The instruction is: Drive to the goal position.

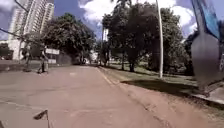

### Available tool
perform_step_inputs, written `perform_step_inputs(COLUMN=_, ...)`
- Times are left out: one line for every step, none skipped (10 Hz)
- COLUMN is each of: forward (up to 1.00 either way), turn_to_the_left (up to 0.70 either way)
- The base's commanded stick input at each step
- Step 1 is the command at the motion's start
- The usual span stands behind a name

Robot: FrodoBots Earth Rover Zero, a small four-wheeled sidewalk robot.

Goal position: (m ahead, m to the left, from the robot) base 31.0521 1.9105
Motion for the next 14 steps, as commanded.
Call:
perform_step_inputs(forward=0.0, turn_to_the_left=0.0)
perform_step_inputs(forward=0.0, turn_to_the_left=0.0)
perform_step_inputs(forward=0.0, turn_to_the_left=0.0)
perform_step_inputs(forward=0.0, turn_to_the_left=0.0)
perform_step_inputs(forward=0.0, turn_to_the_left=0.0)
perform_step_inputs(forward=0.0, turn_to_the_left=0.0)
perform_step_inputs(forward=0.0, turn_to_the_left=0.0)
perform_step_inputs(forward=0.15, turn_to_the_left=0.0)
perform_step_inputs(forward=0.51, turn_to_the_left=0.0)
perform_step_inputs(forward=0.7, turn_to_the_left=0.0)
perform_step_inputs(forward=0.7, turn_to_the_left=0.0)
perform_step_inputs(forward=0.7, turn_to_the_left=0.0)
perform_step_inputs(forward=0.7, turn_to_the_left=0.0)
perform_step_inputs(forward=0.7, turn_to_the_left=0.14)
